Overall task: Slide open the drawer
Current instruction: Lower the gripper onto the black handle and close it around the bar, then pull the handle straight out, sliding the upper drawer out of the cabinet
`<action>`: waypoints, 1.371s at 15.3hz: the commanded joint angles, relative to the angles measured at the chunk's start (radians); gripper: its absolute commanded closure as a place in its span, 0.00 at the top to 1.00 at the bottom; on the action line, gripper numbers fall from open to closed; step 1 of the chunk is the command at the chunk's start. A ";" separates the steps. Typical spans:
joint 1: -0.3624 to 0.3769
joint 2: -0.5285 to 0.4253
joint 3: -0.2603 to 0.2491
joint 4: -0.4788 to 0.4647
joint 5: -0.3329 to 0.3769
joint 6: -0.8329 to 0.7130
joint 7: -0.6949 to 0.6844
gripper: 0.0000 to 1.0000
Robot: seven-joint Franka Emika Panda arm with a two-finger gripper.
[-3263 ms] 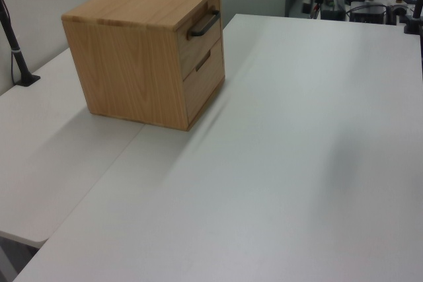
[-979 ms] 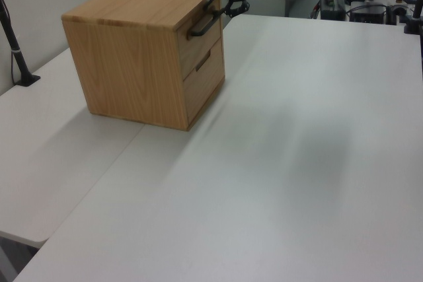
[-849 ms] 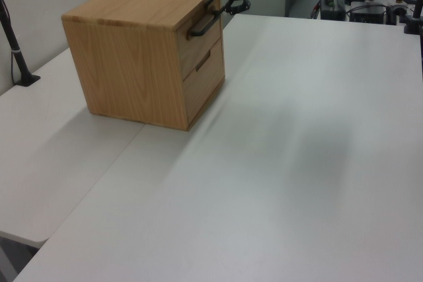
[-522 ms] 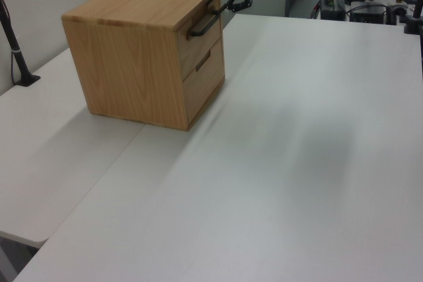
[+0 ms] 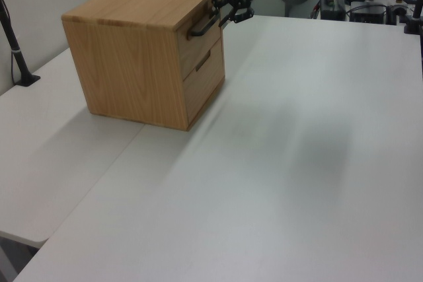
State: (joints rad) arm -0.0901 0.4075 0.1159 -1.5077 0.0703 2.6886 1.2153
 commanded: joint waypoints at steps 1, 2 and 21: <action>-0.005 -0.035 0.008 -0.043 -0.001 -0.020 -0.019 0.00; -0.007 -0.045 0.008 -0.060 -0.003 -0.020 -0.020 0.00; -0.056 -0.443 0.065 -0.312 -0.001 -0.697 -0.227 0.00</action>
State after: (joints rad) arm -0.1642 0.0339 0.1553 -1.7633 0.0683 2.0934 1.0705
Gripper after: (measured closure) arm 0.819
